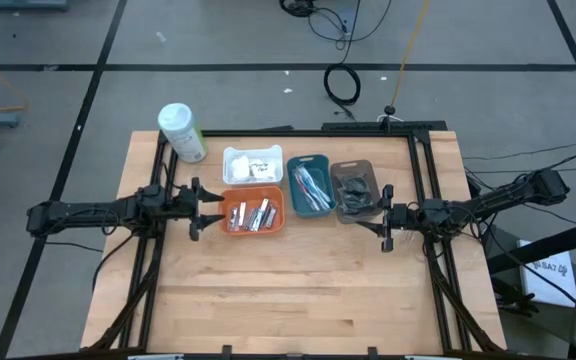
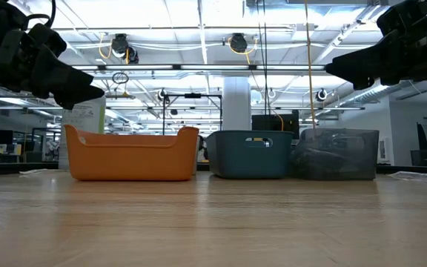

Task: Pick & Place Travel size toiletries
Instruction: Return to Home Position

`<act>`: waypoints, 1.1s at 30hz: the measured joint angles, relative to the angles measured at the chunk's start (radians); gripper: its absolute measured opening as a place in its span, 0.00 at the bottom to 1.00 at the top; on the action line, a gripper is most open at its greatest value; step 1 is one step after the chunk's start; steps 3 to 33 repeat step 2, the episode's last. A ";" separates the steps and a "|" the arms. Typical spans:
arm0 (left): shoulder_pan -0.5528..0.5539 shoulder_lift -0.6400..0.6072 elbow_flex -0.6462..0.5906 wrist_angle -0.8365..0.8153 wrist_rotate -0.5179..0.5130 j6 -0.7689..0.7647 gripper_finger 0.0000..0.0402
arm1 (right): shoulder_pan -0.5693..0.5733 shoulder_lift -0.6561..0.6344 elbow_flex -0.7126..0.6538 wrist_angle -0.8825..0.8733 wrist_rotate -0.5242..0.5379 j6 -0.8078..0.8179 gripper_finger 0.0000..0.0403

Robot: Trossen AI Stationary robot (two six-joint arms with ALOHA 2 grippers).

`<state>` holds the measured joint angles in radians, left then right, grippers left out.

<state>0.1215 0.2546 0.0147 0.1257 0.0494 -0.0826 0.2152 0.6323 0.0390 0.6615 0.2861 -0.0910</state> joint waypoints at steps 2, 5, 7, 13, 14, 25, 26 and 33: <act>0.000 0.000 0.000 0.000 0.000 0.000 0.66 | 0.000 0.000 0.000 0.000 0.000 0.000 0.39; 0.000 0.000 0.000 0.000 0.000 0.000 0.66 | 0.000 0.000 0.000 0.000 0.000 0.000 0.39; 0.000 0.000 0.000 0.000 0.000 0.000 0.66 | 0.000 0.000 0.000 0.000 0.000 0.000 0.39; 0.000 0.000 0.000 0.000 0.000 0.000 0.66 | 0.000 0.000 0.000 0.000 0.000 0.000 0.39; 0.000 0.000 0.000 0.000 0.000 0.000 0.66 | 0.000 0.000 0.000 0.000 0.000 0.000 0.39; 0.000 0.000 0.000 0.000 0.000 0.000 0.66 | 0.000 0.000 0.000 0.000 0.000 0.000 0.39; 0.000 0.000 0.000 0.000 0.000 0.000 0.66 | 0.000 0.000 0.000 0.000 0.000 0.000 0.39; 0.000 0.000 0.000 0.000 0.000 0.000 0.66 | 0.000 0.000 0.000 0.000 0.000 0.000 0.39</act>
